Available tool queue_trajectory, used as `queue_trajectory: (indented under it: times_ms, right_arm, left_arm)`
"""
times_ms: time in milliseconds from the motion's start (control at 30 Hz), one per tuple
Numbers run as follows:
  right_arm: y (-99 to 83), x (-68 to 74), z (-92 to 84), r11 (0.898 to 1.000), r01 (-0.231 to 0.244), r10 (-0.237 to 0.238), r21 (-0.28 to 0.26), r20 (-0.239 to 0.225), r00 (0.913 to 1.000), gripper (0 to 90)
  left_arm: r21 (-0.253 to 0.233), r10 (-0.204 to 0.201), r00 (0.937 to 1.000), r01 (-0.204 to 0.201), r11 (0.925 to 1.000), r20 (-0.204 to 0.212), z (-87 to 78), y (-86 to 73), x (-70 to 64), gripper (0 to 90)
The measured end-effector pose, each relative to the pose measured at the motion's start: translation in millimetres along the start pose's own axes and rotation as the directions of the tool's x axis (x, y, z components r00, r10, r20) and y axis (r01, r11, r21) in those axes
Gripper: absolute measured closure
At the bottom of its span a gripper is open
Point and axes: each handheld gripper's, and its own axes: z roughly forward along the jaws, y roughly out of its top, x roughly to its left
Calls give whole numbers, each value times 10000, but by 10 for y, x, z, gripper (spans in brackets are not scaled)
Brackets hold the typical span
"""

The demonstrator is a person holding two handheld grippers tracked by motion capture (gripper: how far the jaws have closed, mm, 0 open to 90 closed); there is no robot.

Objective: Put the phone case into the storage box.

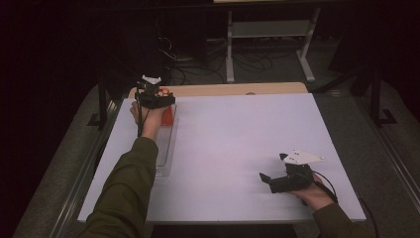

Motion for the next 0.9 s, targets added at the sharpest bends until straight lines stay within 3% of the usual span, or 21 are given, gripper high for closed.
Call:
queue_trajectory:
  times_ms: [667,900]
  right_arm:
    - [-4,0,-16,10000,-34,34,-21,-1,10000,0]
    - [-2,-3,-17,10000,44,-44,-56,19,10000,0]
  left_arm:
    - [-1,92,9999,-92,10000,99,170,31,-3,127]
    - [91,130,9997,-132,9999,194,207,15,9,80]
